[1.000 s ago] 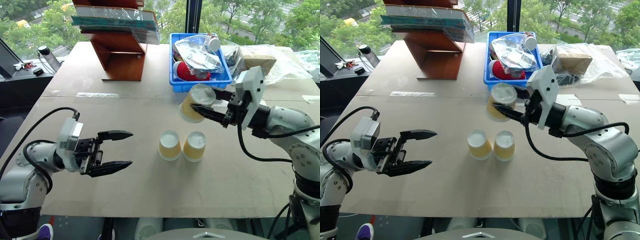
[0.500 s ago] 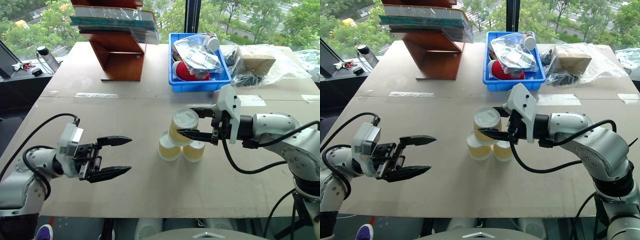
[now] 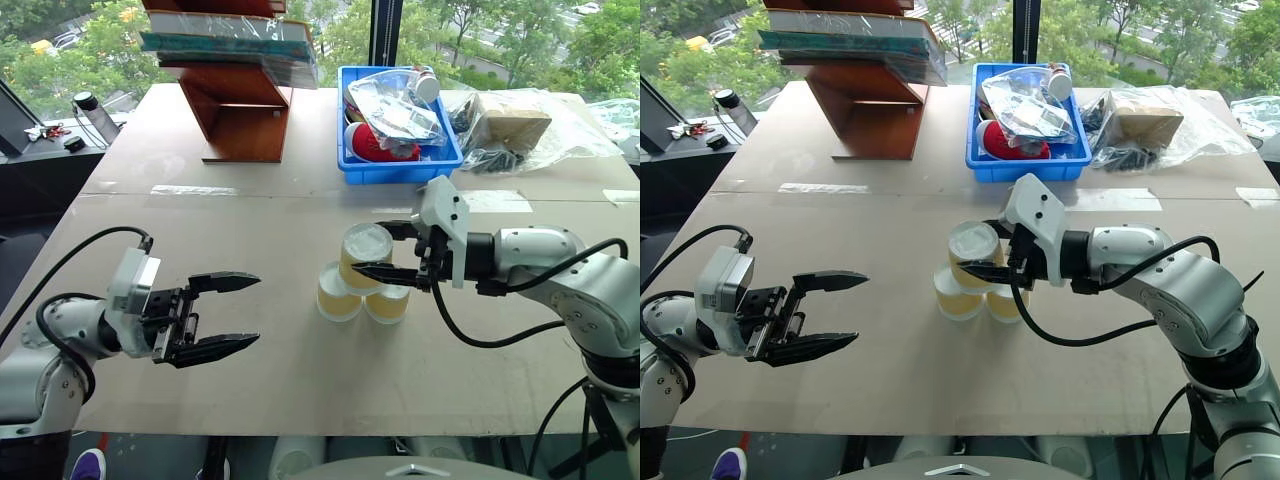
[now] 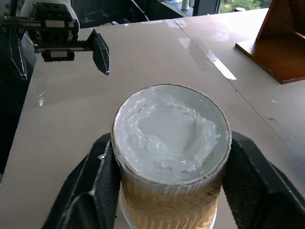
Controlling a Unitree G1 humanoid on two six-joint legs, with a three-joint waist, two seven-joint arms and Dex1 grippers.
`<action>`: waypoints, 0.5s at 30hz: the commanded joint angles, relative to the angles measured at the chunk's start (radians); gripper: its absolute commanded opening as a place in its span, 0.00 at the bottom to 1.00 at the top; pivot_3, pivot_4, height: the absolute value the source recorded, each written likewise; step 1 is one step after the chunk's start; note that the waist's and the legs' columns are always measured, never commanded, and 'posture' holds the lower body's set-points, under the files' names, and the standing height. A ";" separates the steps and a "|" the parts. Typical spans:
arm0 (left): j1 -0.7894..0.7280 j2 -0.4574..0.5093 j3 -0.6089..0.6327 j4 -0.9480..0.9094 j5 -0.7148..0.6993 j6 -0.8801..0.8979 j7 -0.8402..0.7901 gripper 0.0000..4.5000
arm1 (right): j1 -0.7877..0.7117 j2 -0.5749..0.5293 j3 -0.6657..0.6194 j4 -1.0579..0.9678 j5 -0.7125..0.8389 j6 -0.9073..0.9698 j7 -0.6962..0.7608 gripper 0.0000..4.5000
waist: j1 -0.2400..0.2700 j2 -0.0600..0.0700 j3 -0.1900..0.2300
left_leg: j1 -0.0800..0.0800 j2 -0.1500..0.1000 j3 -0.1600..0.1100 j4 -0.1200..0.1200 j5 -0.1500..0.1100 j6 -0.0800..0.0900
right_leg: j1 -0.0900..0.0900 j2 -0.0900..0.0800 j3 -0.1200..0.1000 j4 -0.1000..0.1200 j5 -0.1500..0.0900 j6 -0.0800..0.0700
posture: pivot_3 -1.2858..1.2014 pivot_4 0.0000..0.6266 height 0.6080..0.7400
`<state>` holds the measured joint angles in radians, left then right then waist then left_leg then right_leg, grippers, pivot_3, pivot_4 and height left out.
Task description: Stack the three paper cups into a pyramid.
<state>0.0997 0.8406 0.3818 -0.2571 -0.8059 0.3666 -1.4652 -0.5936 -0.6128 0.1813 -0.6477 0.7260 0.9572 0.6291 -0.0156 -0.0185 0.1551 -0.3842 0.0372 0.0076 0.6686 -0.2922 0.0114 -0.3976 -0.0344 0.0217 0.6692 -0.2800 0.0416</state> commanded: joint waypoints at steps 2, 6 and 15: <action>-0.012 0.006 0.010 -0.026 -0.013 -0.004 0.004 1.00 | -0.019 0.007 -0.032 -0.011 0.006 -0.013 0.001 1.00 | 0.000 0.000 0.000 | 0.000 0.000 0.000 0.000 0.000 0.000 | 0.000 0.000 0.000 0.000 0.000 0.000 | 0.52 0.24 1.00; -0.018 0.001 0.007 -0.026 -0.017 0.001 0.014 1.00 | -0.009 -0.010 -0.096 -0.038 0.044 -0.026 0.014 1.00 | 0.000 0.000 0.000 | 0.000 0.000 0.000 0.000 0.000 0.000 | 0.000 0.000 0.000 0.000 0.000 0.000 | 0.52 0.24 1.00; -0.016 -0.026 -0.021 -0.028 0.052 0.015 0.177 1.00 | 0.250 -0.119 -0.473 -0.194 0.208 -0.103 0.062 1.00 | 0.008 0.000 0.000 | -0.002 0.000 -0.002 0.000 0.000 0.000 | 0.000 -0.001 -0.002 -0.003 0.000 0.000 | 0.52 0.24 1.00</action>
<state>0.0845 0.8208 0.3477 -0.2667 -0.7619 0.3835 -1.3204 -0.3955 -0.7120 -0.1844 -0.7816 0.9060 0.8937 0.6651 -0.0078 -0.0186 0.1550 -0.3879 0.0371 0.0040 0.6683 -0.2922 0.0114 -0.3972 -0.0353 0.0199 0.6654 -0.2800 0.0417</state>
